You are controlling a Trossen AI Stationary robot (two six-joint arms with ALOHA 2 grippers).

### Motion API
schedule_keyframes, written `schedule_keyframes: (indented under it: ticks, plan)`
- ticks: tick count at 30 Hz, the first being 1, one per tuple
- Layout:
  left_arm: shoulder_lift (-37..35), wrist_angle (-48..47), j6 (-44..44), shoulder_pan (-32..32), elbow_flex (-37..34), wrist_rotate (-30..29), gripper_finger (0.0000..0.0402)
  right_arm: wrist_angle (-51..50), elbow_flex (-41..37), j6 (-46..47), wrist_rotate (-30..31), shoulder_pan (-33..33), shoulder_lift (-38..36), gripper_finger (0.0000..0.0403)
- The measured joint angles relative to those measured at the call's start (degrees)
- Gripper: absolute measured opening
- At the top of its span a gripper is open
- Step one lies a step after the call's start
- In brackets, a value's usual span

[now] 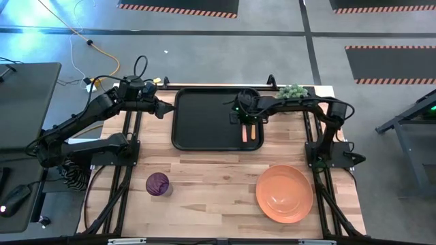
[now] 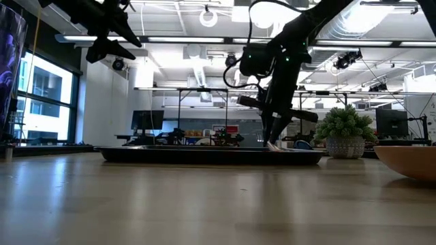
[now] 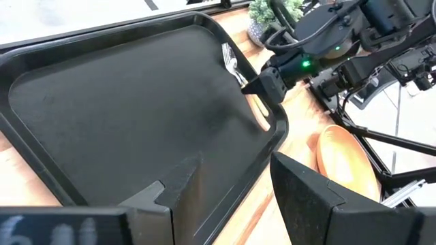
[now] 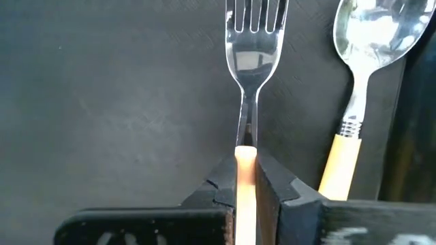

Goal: Pick and place plate/cup/fork/spoon on tray
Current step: Put the orange fork on the black tray to the left of the orange spoon

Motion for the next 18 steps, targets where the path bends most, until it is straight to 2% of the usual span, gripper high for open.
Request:
schedule_keyframes:
  ticks: [8, 18]
  plan:
    - [0.0, 0.0, 0.0, 0.0, 0.0, 0.0, 0.0163, -0.5, 0.0, 0.7, -0.6, -2.1, 0.1, 0.0005]
    - [0.0, 0.0, 0.0, 0.0, 0.0, 0.0, 0.0163, 0.2, 0.0, 0.3, -4.8, -2.5, 3.8, 0.0008]
